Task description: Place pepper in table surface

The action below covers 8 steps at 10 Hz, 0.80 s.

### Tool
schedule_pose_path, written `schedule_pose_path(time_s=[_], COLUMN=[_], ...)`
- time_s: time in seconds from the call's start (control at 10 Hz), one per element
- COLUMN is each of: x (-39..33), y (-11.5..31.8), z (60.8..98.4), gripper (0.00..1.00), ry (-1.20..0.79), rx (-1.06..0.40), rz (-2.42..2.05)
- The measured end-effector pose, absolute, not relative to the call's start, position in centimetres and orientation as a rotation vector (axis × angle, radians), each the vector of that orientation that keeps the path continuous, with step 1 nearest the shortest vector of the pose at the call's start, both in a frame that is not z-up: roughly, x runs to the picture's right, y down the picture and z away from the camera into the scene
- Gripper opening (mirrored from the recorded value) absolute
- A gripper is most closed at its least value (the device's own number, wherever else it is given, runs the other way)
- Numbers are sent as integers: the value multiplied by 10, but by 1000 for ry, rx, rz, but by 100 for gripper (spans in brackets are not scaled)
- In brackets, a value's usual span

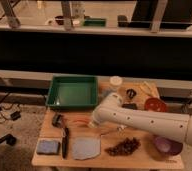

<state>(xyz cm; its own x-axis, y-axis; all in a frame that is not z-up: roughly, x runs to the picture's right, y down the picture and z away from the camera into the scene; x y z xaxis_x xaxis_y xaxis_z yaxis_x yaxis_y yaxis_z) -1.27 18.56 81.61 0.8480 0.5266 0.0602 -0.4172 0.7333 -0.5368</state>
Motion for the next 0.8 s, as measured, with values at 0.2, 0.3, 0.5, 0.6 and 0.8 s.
schedule_pose_path(time_s=[0.2,0.3,0.5,0.6,0.8], x=[-11,-11,-14,-15,-14], y=[196,199,205,206,210], z=[825,827,833,835,840], gripper=[4,4,4,4,4], ry=[-199,-194,-185,-182,-172], rx=[-552,-555,-567,-570,-574], rz=[503,495,476,472,464])
